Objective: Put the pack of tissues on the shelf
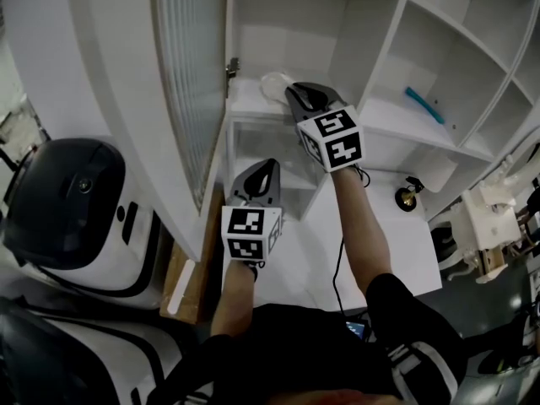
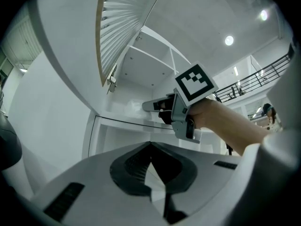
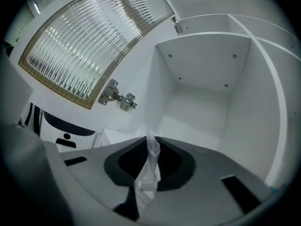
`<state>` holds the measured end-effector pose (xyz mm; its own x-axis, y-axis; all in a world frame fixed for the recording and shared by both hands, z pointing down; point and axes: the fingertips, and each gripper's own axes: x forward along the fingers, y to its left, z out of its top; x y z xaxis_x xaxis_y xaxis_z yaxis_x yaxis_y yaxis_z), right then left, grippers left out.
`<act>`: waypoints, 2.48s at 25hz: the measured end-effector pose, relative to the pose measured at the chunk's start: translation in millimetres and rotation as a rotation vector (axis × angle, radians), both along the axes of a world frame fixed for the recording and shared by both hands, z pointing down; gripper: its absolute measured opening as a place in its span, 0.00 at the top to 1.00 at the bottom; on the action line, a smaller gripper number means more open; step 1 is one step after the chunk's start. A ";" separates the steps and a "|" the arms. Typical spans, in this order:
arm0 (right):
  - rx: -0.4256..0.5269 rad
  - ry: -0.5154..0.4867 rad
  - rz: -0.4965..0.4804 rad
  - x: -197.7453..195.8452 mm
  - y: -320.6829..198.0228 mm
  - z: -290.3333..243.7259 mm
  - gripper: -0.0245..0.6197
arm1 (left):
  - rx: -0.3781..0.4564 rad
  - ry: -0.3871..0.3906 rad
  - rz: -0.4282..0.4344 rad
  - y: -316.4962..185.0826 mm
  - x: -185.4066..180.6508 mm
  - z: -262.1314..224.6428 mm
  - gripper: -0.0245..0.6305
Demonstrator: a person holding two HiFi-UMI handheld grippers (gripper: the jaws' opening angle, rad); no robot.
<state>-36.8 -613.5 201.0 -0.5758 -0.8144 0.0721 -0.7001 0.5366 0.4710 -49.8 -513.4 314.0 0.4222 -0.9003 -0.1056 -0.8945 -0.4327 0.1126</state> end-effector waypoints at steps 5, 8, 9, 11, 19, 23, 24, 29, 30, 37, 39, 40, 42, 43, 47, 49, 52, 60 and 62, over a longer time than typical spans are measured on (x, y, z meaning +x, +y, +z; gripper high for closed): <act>0.001 0.070 0.004 -7.0 -0.6 6.5 0.83 | 0.023 -0.008 0.008 1.6 3.2 -6.2 0.95; -0.012 0.063 -0.023 -10.3 6.4 11.0 0.70 | 0.015 0.007 0.011 4.6 3.9 -2.9 0.95; -0.004 0.055 -0.027 -10.2 9.2 10.3 0.67 | 0.012 0.009 0.010 5.2 3.2 -1.7 0.95; 0.037 0.031 -0.029 -7.9 15.0 2.8 0.67 | 0.009 0.011 0.009 5.5 1.6 -1.5 0.95; 0.174 -0.179 -0.082 11.0 63.4 -28.1 0.68 | 0.005 0.036 -0.009 8.0 -6.9 -1.9 0.95; 0.153 -0.287 -0.064 30.5 76.3 -17.3 0.81 | -0.008 0.042 -0.021 7.8 -11.2 1.8 0.95; 0.141 -0.310 -0.065 34.4 77.9 -13.1 0.84 | -0.011 0.041 -0.021 7.7 -11.8 2.3 0.95; 0.073 -0.392 -0.087 47.6 83.6 7.5 0.90 | -0.014 0.036 -0.025 8.1 -14.6 3.0 0.95; 0.057 -0.409 -0.093 48.7 85.5 12.4 0.91 | -0.014 0.035 -0.029 8.7 -16.0 3.0 0.95; -0.045 -0.442 -0.092 51.1 95.8 56.2 0.93 | -0.024 0.040 -0.046 8.7 -21.9 6.7 0.95; -0.062 -0.436 -0.092 49.9 98.1 66.2 0.93 | -0.026 0.041 -0.049 8.9 -21.8 7.9 0.95; -0.068 -0.434 -0.092 49.3 98.9 70.1 0.93 | -0.026 0.040 -0.048 9.0 -21.1 8.1 0.95; -0.078 -0.434 -0.085 48.7 99.6 76.8 0.93 | -0.025 0.036 -0.043 8.8 -18.6 8.2 0.95; -0.083 -0.433 -0.074 49.2 99.2 80.1 0.93 | -0.025 0.034 -0.040 8.5 -17.1 8.5 0.95; -0.103 -0.427 -0.021 55.0 95.4 91.1 0.94 | -0.028 0.028 -0.031 7.7 -12.6 10.9 0.95; -0.113 -0.430 -0.018 56.6 94.7 93.6 0.93 | -0.032 0.024 -0.028 7.2 -11.1 11.6 0.95; -0.122 -0.429 -0.017 57.4 93.5 96.2 0.93 | -0.033 0.021 -0.026 6.0 -9.4 11.7 0.95; -0.128 -0.423 -0.017 58.8 92.0 99.0 0.93 | -0.037 0.019 -0.030 3.0 -9.4 14.0 0.95; -0.129 -0.425 -0.016 59.5 91.9 99.3 0.93 | -0.039 0.018 -0.030 2.5 -8.5 14.6 0.95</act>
<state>22.7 -521.6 300.4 -0.5889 -0.8049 -0.0736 -0.8081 0.5846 0.0719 -58.3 -510.9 328.6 0.3935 -0.9160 -0.0777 -0.9046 -0.4009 0.1451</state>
